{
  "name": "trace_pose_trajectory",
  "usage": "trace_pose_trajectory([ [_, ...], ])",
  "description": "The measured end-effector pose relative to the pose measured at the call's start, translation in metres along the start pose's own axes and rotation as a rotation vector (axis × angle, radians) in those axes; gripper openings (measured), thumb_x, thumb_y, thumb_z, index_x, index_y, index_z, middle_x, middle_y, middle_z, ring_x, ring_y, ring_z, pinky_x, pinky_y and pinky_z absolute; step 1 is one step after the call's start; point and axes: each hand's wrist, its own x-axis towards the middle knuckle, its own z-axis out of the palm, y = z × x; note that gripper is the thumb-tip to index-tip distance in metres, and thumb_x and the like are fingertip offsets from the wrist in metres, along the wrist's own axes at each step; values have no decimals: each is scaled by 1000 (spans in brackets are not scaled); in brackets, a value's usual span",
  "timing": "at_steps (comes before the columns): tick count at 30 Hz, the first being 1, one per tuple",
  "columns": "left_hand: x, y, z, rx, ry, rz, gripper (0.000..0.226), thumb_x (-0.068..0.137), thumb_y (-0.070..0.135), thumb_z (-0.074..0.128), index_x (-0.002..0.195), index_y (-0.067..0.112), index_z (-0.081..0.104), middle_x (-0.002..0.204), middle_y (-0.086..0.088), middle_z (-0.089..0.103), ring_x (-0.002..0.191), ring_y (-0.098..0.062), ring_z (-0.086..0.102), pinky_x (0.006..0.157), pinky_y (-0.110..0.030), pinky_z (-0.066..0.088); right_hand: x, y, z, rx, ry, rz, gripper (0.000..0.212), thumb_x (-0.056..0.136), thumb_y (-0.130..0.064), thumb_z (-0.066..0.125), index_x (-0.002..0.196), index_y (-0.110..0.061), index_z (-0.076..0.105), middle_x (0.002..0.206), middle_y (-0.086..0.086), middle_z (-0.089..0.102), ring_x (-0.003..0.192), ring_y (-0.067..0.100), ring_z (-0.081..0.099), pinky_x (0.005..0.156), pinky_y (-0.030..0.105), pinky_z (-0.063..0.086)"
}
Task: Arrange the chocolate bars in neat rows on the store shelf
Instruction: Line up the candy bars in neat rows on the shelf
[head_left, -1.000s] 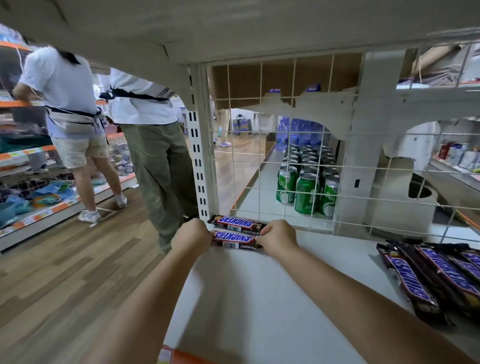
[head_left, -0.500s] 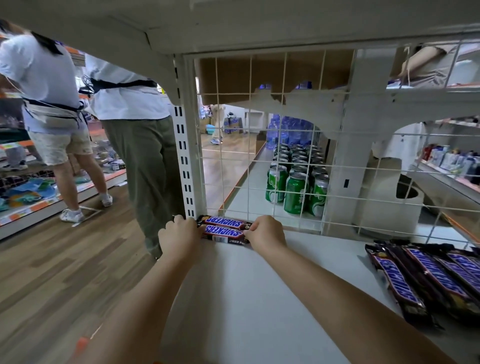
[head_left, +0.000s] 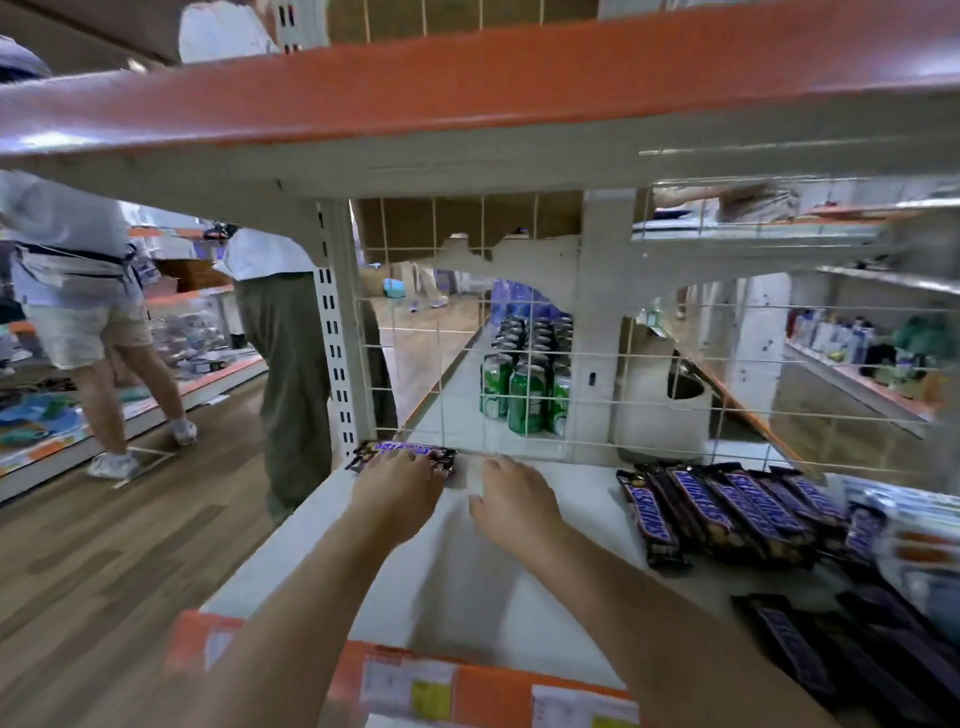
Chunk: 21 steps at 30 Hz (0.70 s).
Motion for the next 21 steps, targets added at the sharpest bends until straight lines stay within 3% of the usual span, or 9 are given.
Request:
trace_pose_trajectory([
  [10,-51,81,-22,-57,-111,148,47,99,38,30,120,3,53,127,-16,53,118,-32,50,94,-40,43,-78,44,-41,-75,26,116,34,94,-25,45,119,-2,51,123,14,52,113,33,52,90,36,42],
  [21,-75,112,-47,19,-78,192,47,101,38,27,122,3,50,124,-14,52,116,-31,50,93,-40,44,-110,81,-66,-70,59,231,30,95,-23,42,117,-3,51,123,13,54,112,31,53,86,35,44],
])
